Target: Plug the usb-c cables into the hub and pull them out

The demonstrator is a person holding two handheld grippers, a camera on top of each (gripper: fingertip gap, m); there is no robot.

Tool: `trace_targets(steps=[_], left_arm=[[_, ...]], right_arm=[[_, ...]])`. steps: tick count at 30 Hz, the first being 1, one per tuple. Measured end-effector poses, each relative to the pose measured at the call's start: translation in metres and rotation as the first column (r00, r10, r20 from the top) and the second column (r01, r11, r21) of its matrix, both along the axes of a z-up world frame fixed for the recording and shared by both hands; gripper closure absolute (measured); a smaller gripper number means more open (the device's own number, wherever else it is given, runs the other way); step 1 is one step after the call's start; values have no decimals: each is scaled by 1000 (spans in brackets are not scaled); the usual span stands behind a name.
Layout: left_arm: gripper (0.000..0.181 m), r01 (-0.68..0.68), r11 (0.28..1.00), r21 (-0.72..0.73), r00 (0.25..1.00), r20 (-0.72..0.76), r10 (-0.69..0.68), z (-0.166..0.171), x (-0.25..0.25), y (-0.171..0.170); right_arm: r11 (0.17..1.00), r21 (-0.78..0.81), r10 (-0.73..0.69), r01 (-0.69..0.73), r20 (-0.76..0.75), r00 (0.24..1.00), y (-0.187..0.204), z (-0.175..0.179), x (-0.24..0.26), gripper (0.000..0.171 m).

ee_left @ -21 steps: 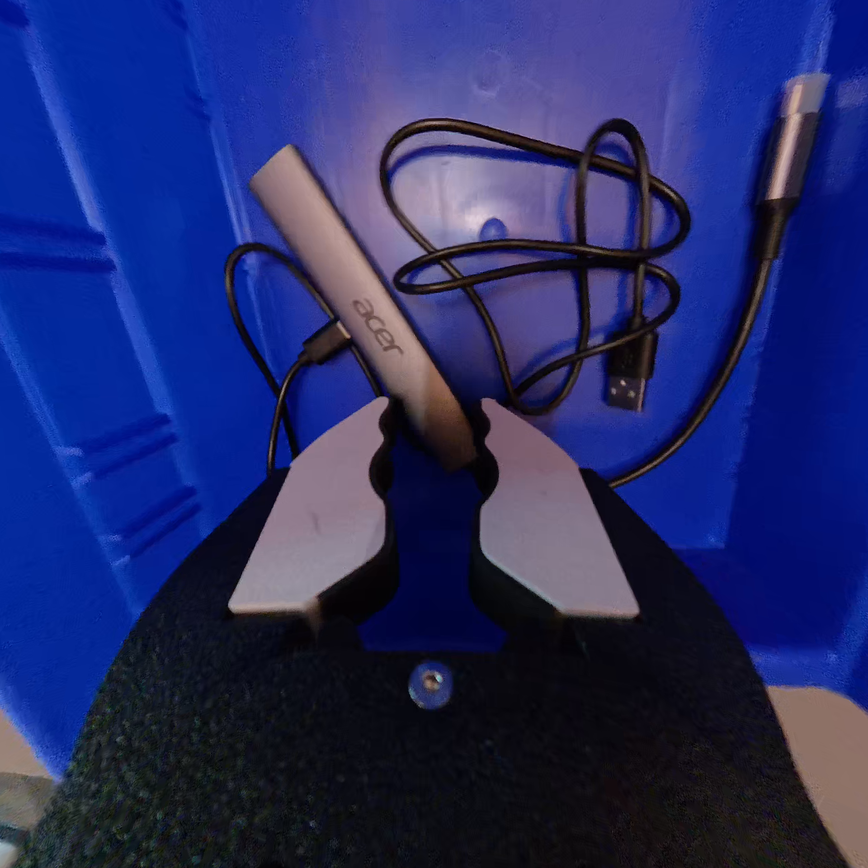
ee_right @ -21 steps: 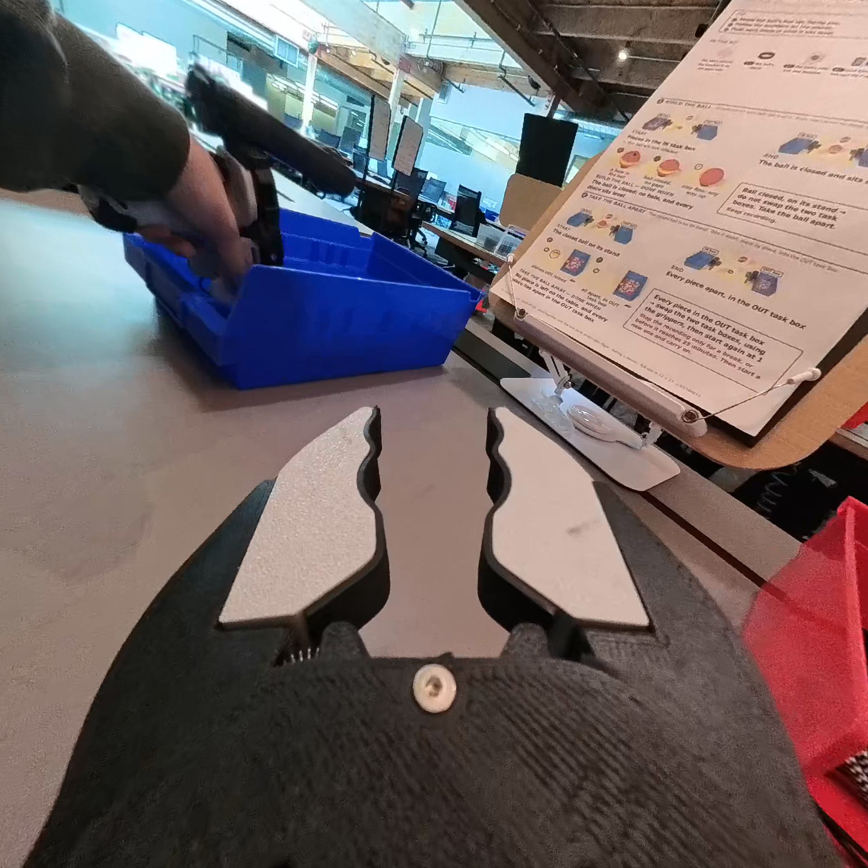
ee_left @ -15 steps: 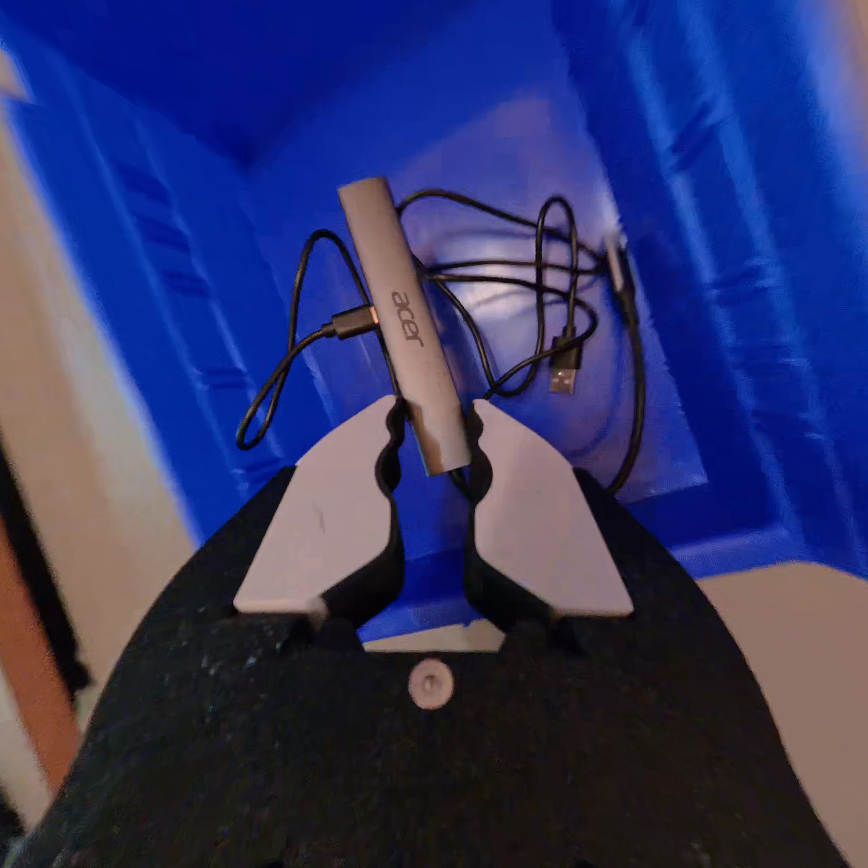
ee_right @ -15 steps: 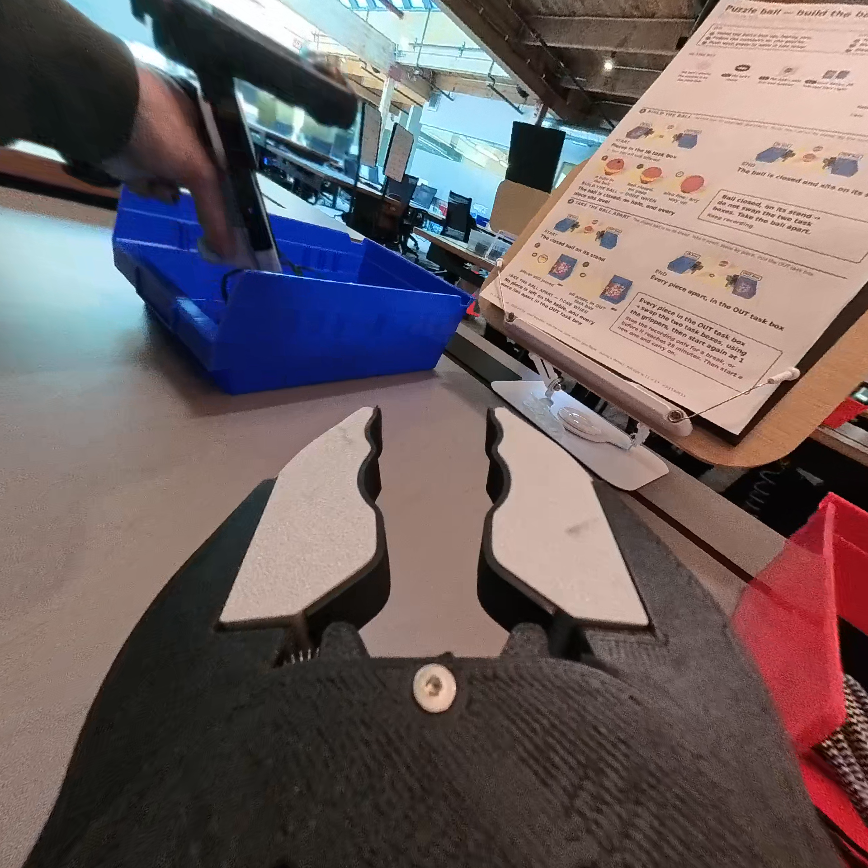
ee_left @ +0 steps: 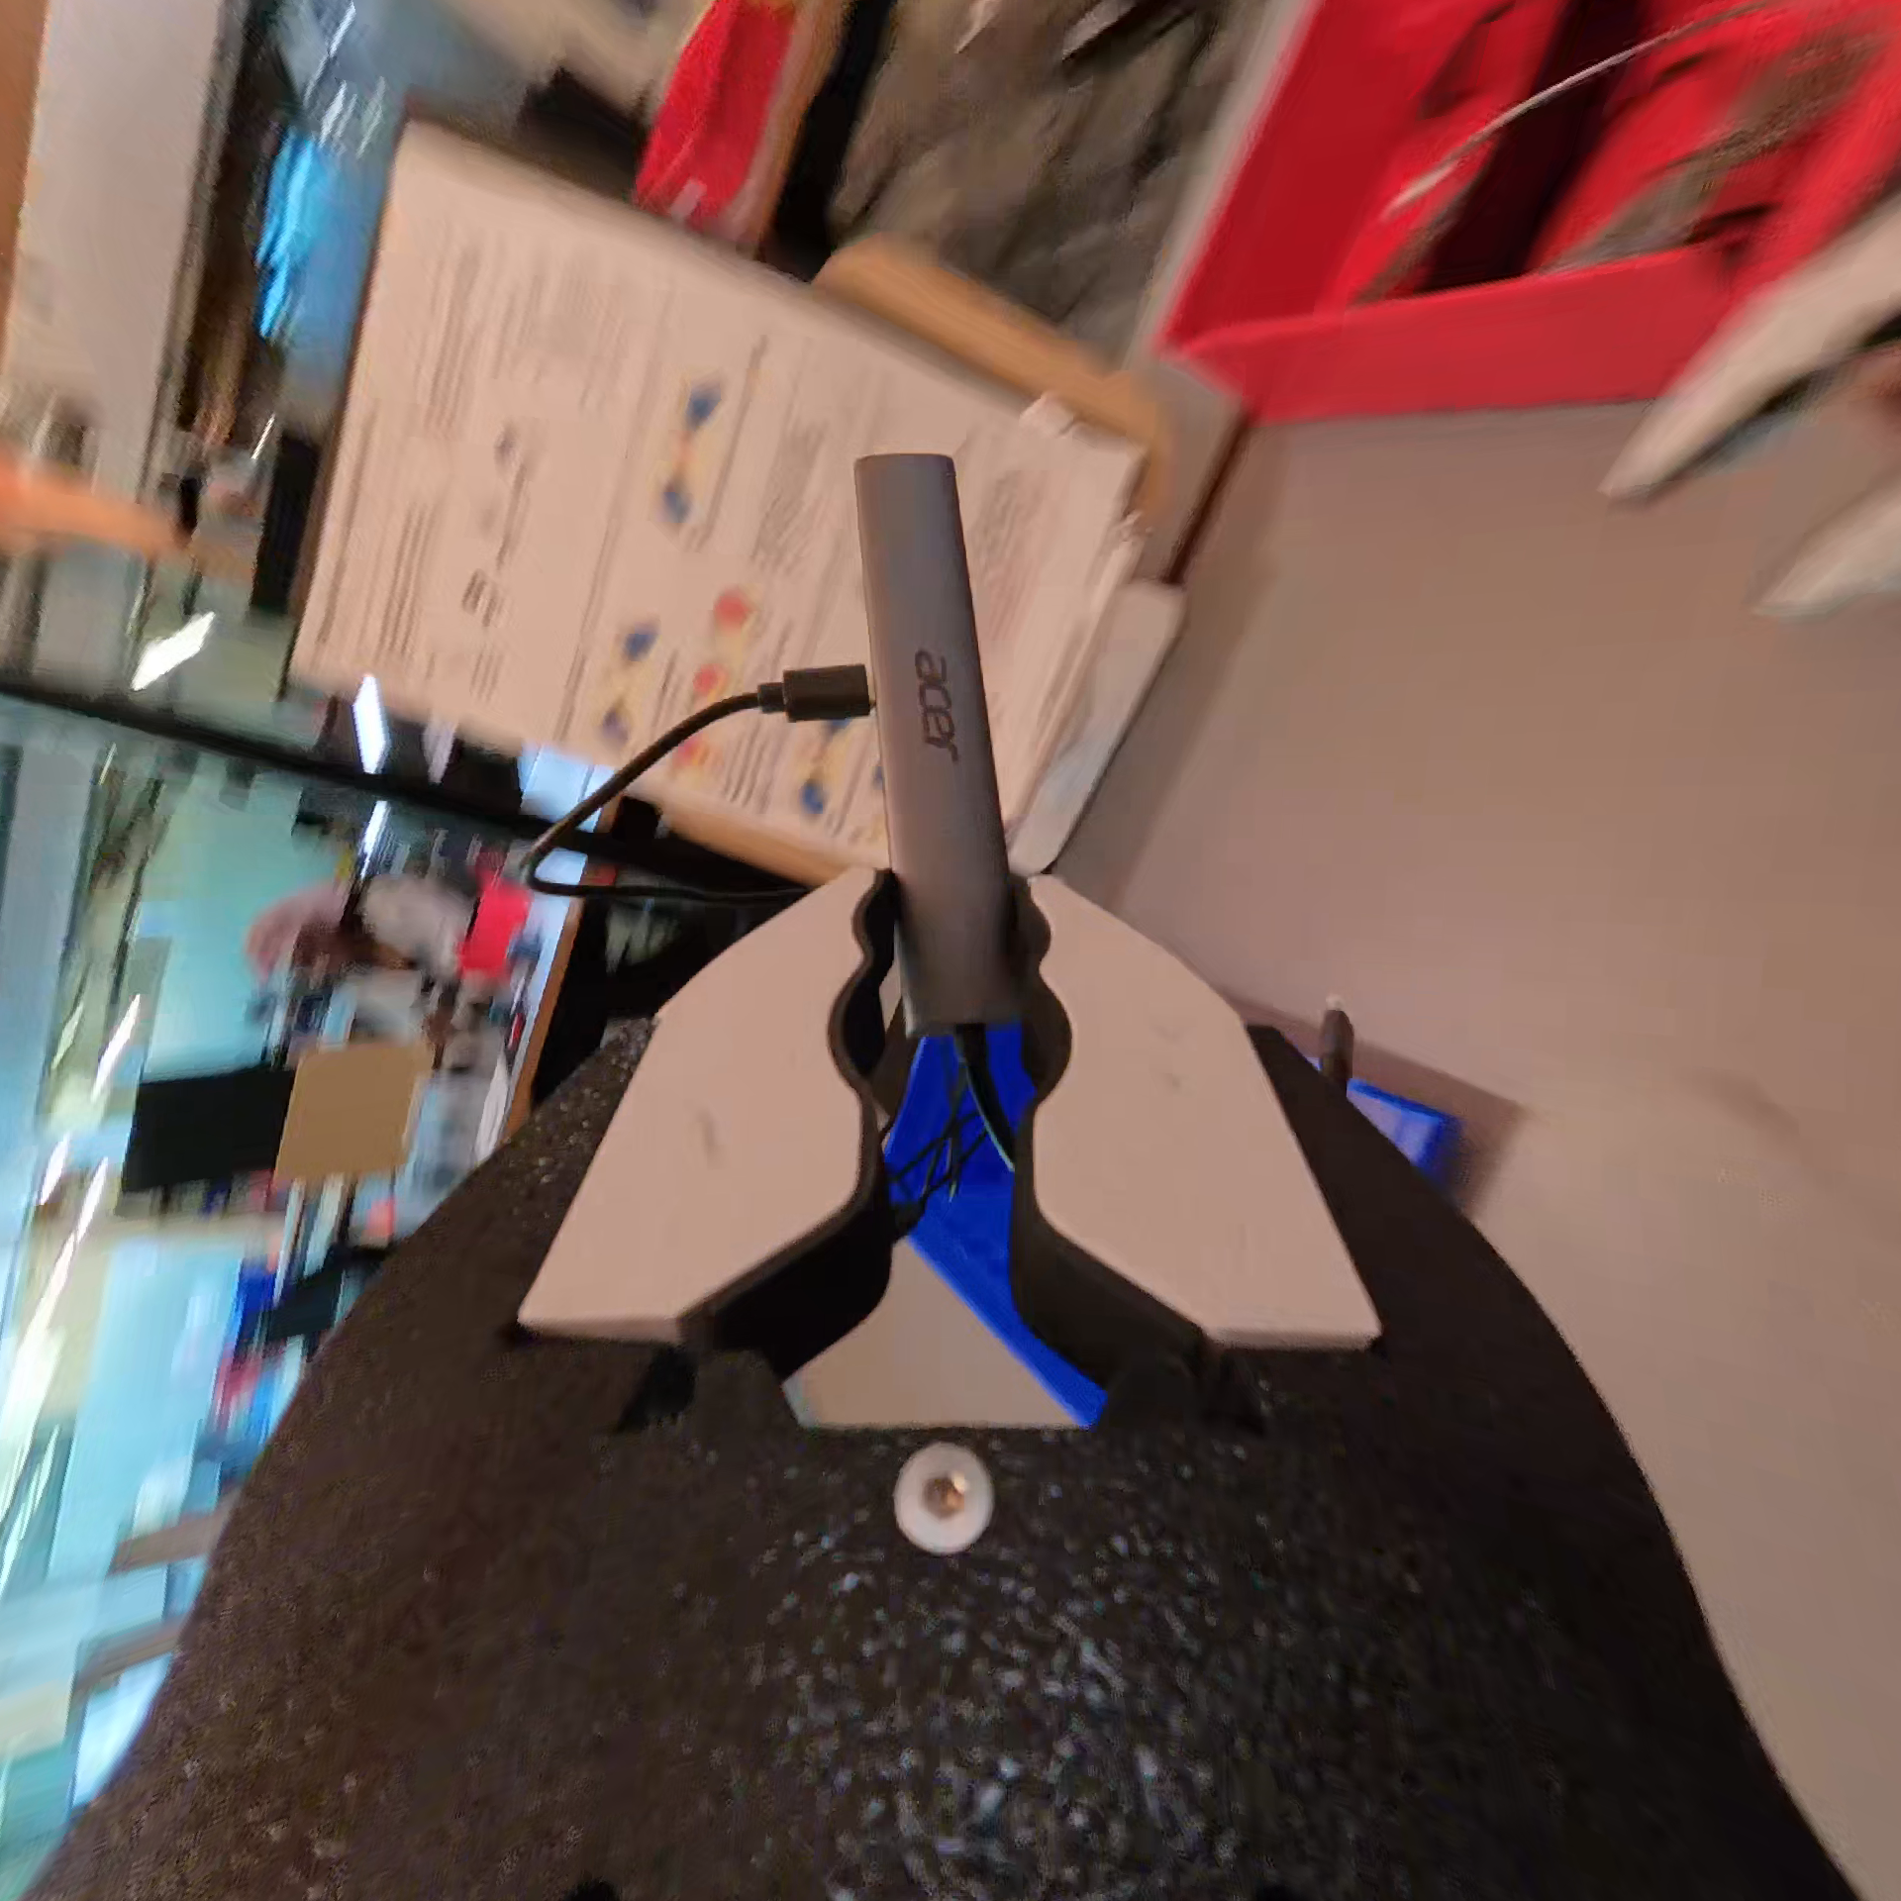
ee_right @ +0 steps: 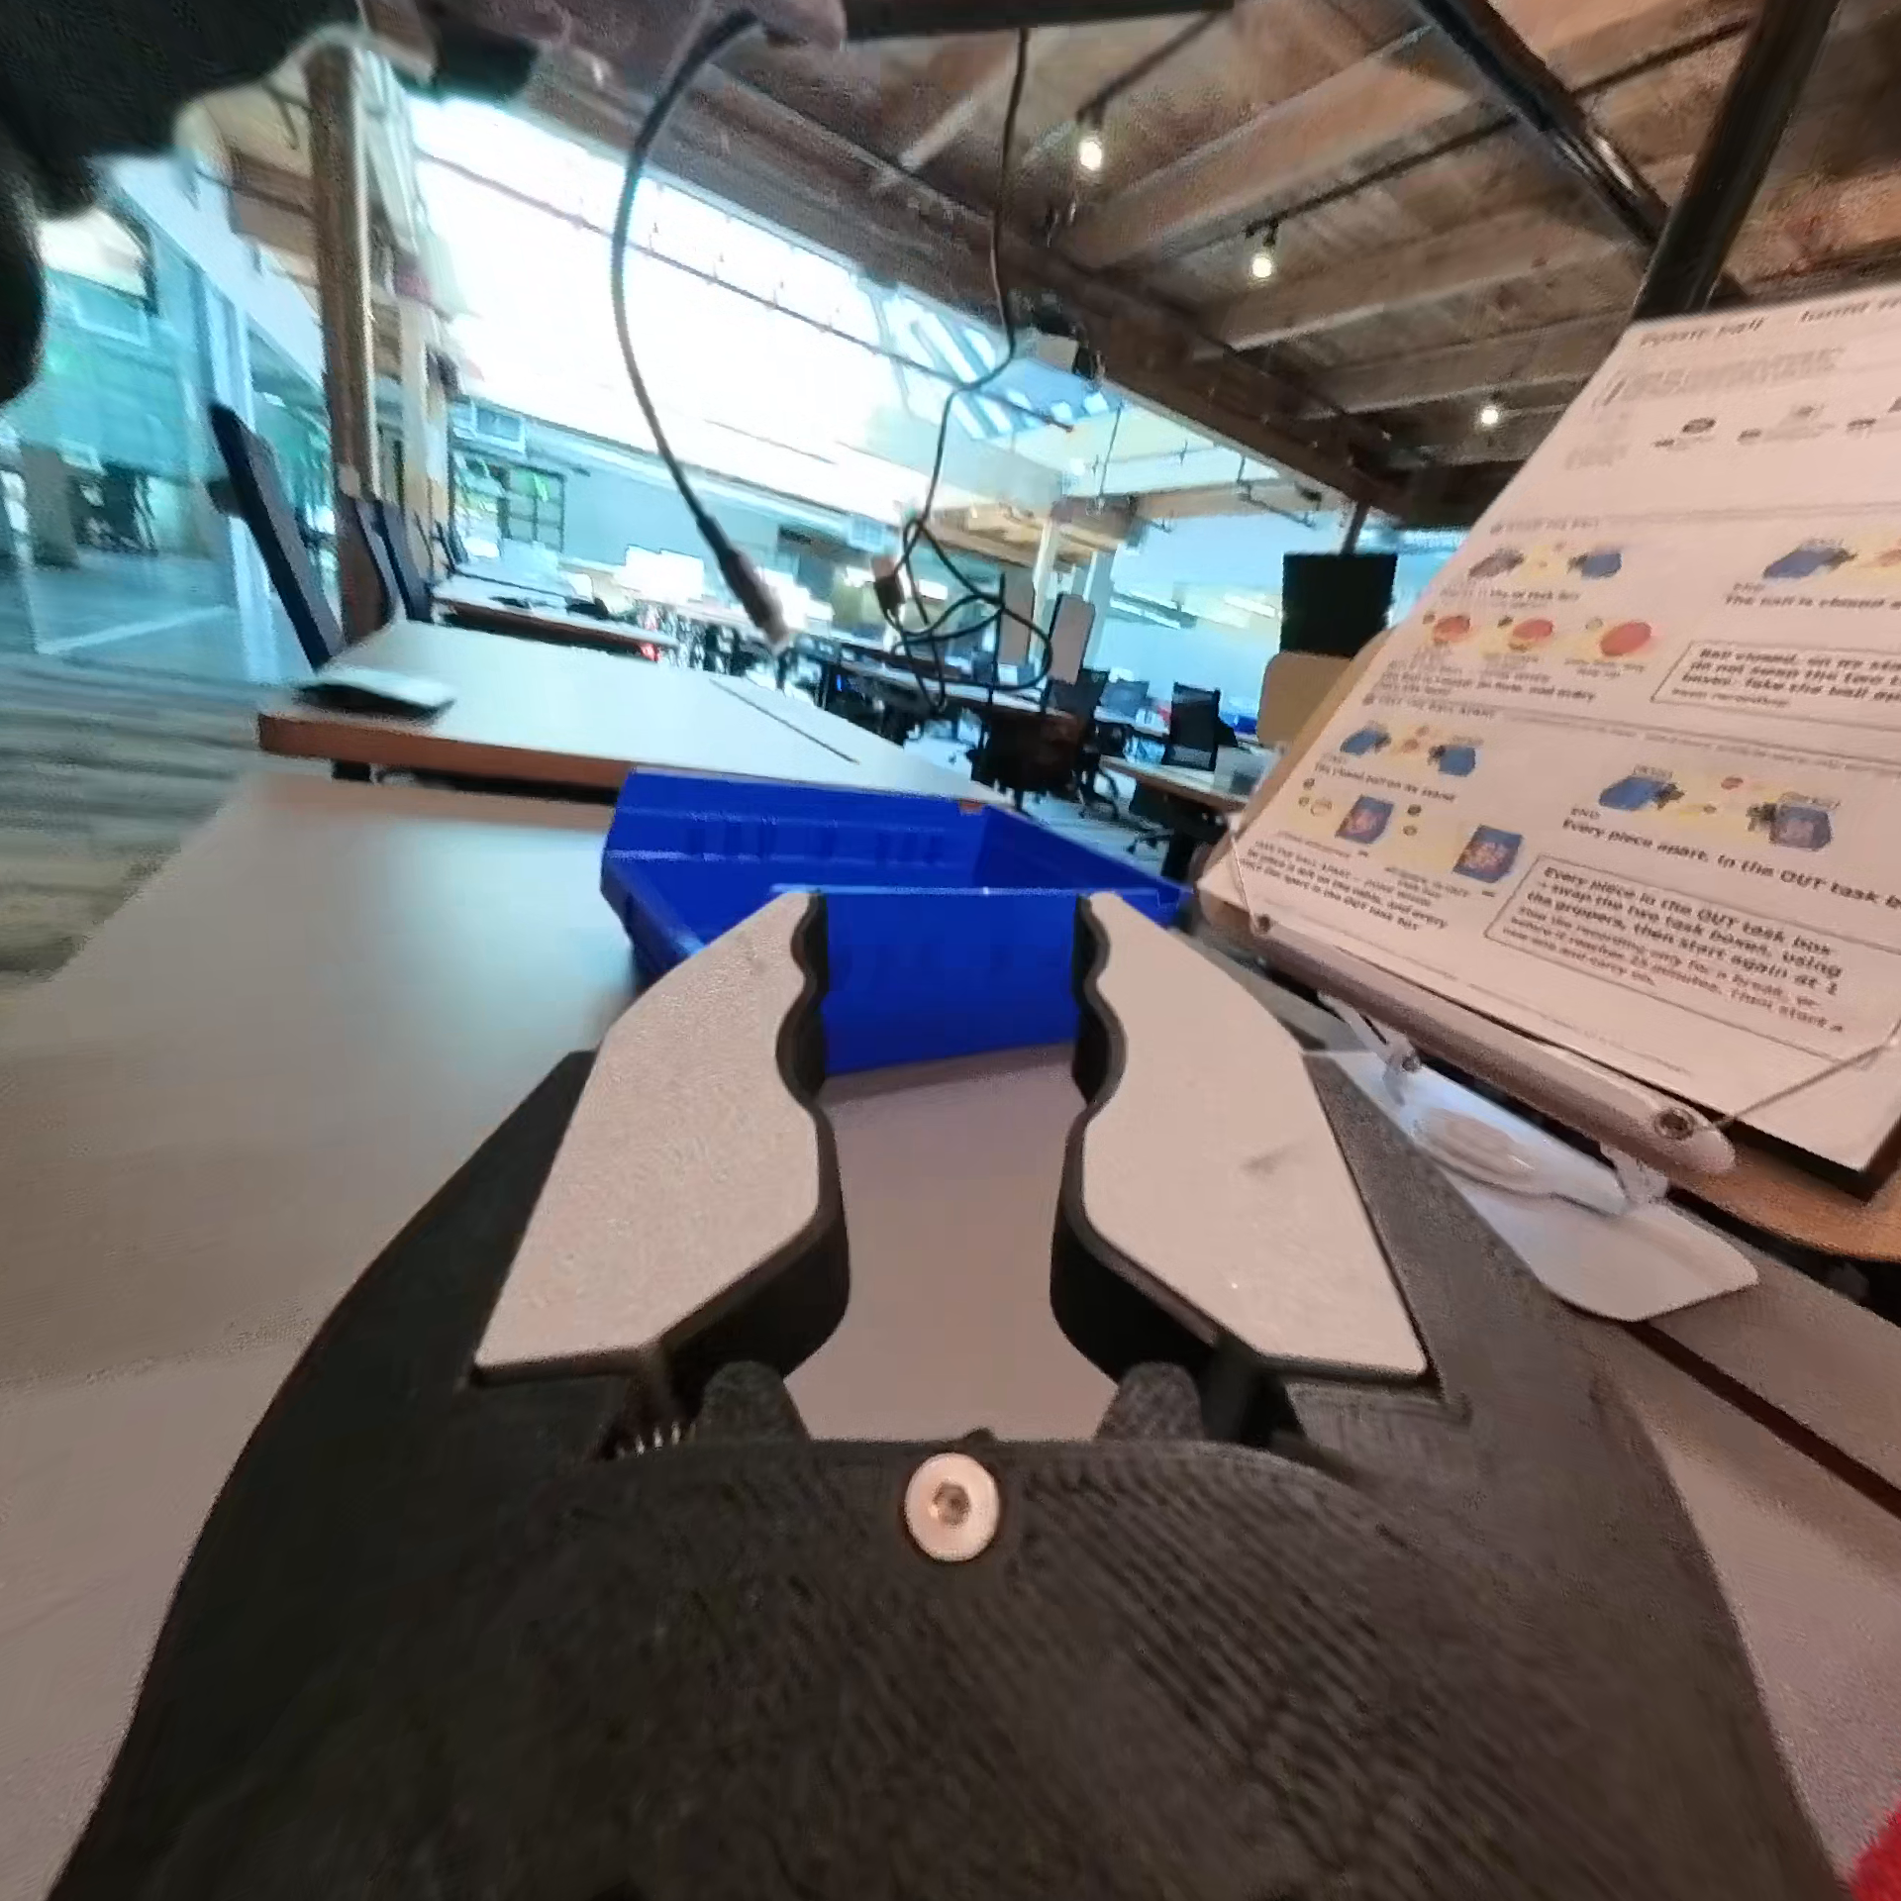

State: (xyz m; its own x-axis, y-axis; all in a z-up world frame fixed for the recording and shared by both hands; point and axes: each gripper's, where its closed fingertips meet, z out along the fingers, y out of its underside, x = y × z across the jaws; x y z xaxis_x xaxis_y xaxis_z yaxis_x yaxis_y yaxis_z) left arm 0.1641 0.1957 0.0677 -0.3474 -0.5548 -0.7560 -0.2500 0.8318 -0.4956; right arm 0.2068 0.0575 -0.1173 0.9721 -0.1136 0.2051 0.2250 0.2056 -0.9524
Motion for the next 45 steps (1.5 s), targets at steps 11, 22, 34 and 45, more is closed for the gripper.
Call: trace_targets(steps=[11, 22, 34, 45], left_arm=[[160, 592, 776, -219, 689, -363, -628, -131, -41, -116], [160, 652, 689, -318, 567, -399, -721, -178, -28, -143], [160, 595, 715, -367, 627, -346, -698, -177, -18, -137], [133, 143, 91, -985, 977, 126, -171, -130, 5, -123]], right_arm=[[963, -72, 265, -259, 95, 960, -45, 44, -64, 107], [958, -258, 161, -128, 111, 981, -47, -3, -49, 132], [960, -253, 156, -117, 139, 978, -42, -7, -50, 148], [937, -47, -325, 347, 253, 911, -51, 39, -10, 148]])
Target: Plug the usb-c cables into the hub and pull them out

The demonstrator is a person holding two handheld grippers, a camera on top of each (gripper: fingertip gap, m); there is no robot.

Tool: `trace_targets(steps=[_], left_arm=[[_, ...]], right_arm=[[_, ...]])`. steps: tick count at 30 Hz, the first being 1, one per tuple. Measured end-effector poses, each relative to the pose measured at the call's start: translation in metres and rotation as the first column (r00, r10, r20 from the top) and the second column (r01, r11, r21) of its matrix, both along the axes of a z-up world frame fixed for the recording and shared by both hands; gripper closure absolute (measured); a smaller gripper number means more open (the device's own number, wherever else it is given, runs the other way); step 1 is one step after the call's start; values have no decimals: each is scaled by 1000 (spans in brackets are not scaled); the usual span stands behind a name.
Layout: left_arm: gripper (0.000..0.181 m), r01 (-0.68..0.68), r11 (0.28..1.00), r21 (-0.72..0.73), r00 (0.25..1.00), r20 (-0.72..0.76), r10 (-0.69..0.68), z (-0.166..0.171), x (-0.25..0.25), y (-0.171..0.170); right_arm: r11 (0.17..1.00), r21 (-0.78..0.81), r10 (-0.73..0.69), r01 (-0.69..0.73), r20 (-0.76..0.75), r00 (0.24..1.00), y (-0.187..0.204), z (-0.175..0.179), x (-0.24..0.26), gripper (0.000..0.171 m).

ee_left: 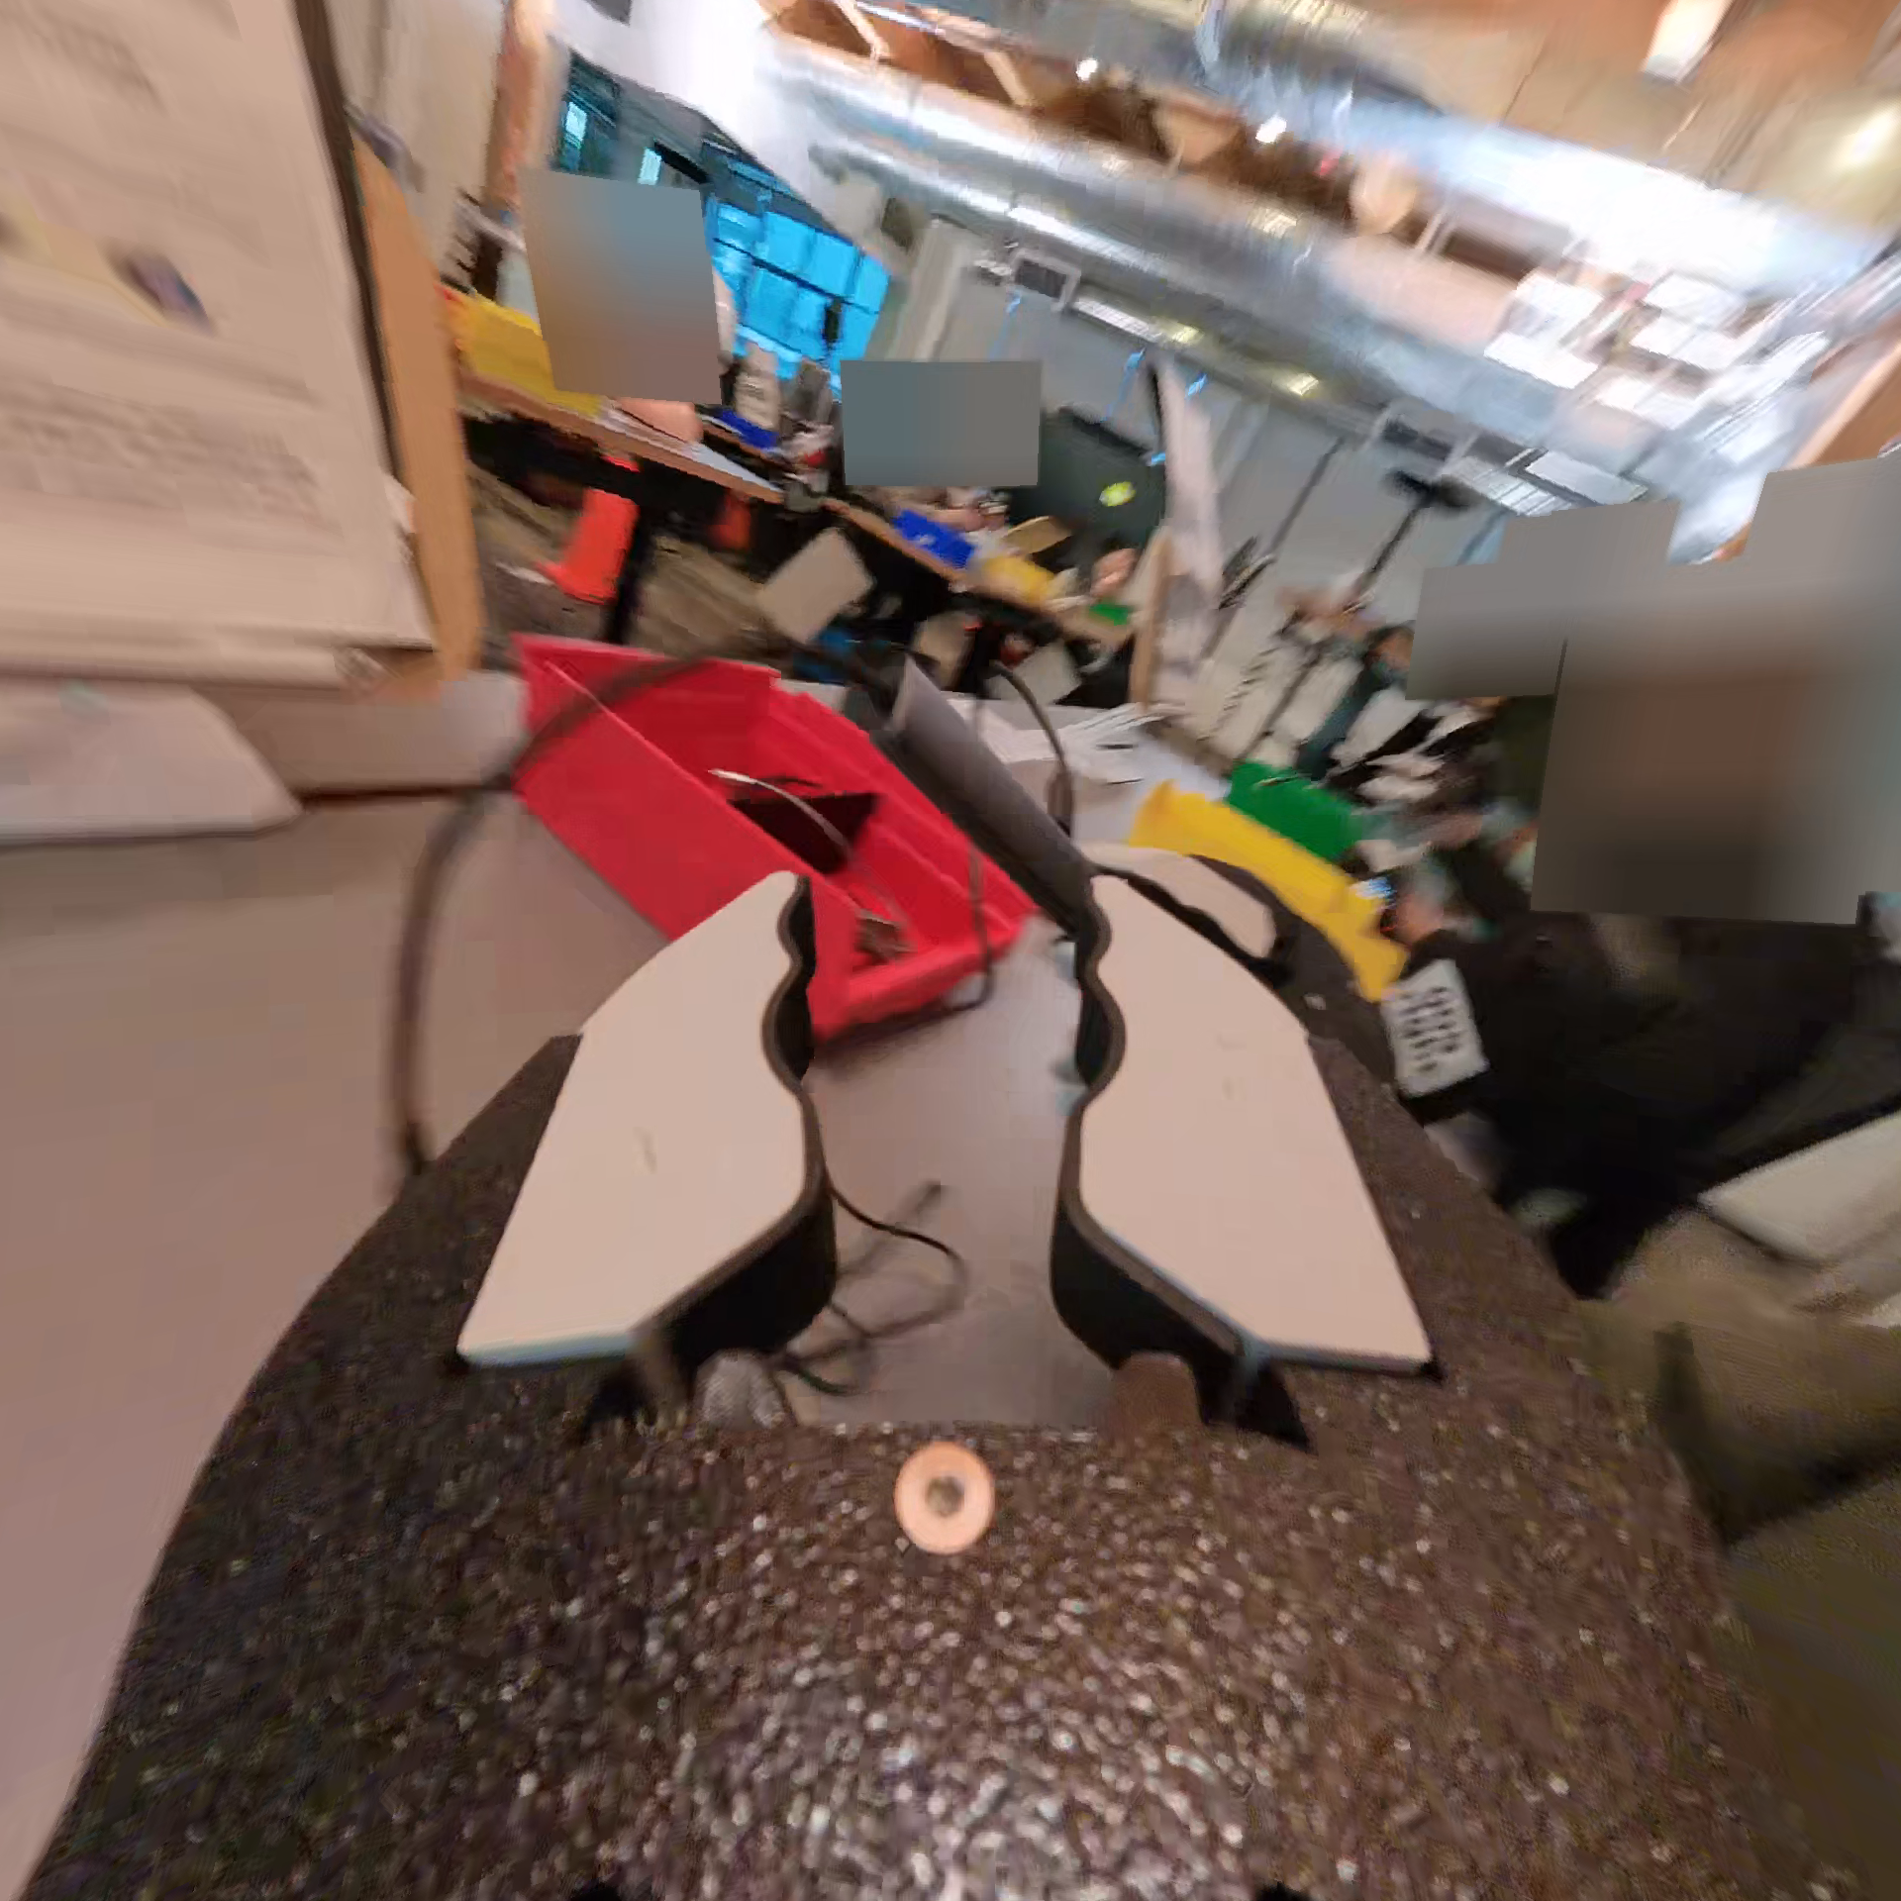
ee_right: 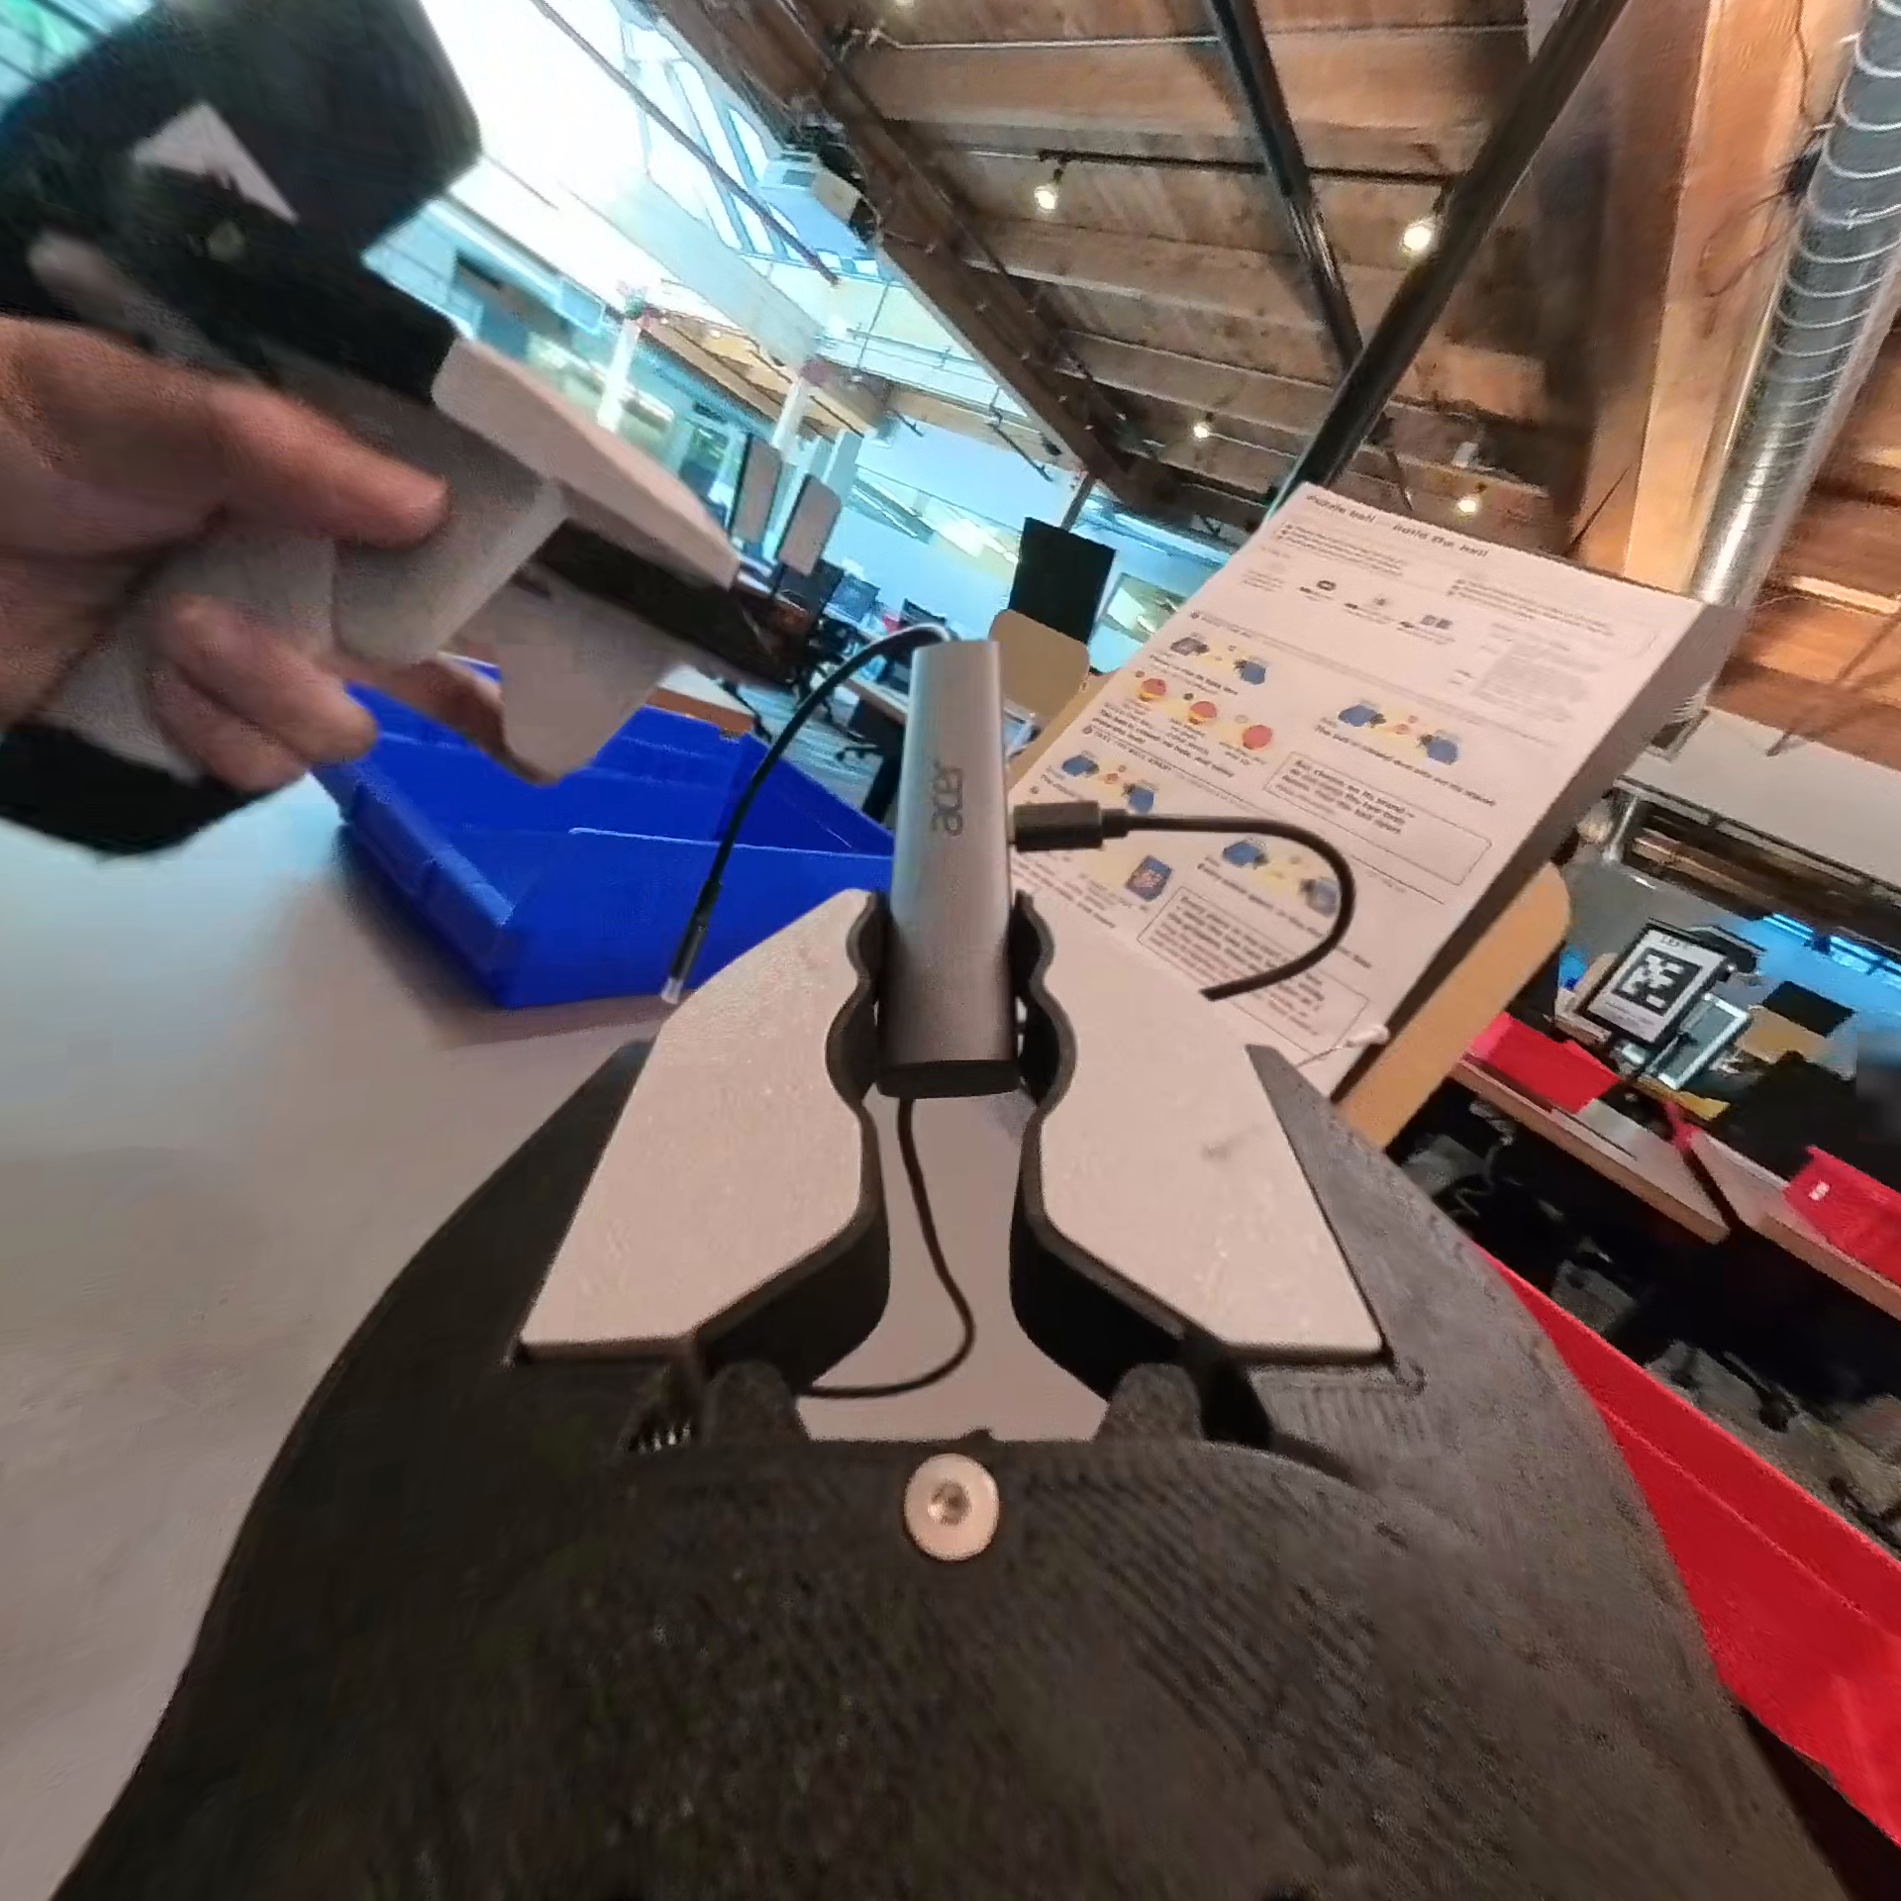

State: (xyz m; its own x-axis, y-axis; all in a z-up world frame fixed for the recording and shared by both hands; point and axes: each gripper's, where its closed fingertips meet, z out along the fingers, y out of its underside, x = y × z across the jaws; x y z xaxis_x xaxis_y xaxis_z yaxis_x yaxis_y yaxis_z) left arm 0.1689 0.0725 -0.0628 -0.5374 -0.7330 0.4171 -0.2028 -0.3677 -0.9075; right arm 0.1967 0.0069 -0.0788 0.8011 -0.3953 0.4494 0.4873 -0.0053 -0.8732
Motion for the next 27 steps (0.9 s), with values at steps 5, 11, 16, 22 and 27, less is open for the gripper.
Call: trace_targets(steps=[5, 11, 16, 22, 27], left_arm=[[143, 163, 933, -322, 982, -42, -186, -23, 4, -32], [171, 276, 835, -476, 955, 42, -292, -19, 3, -36], [171, 296, 870, -393, 920, -126, -370, -43, 1, -28], [171, 475, 865, 161, 846, -353, -399, -90, -22, -40], [171, 625, 670, 402, 776, -417, -473, -106, -37, -67]], right_arm=[[1000, -8, 22, -22, -62, 998, 23, -12, -20, 147], [1000, -31, -6, 5, -27, 1000, 31, -17, -32, 148], [964, -154, 196, -217, -141, 970, 33, -27, -41, 141], [944, 81, 324, -321, -423, 846, 5, 13, -31, 139], [872, -67, 356, -486, -594, 721, 18, -38, -48, 139]])
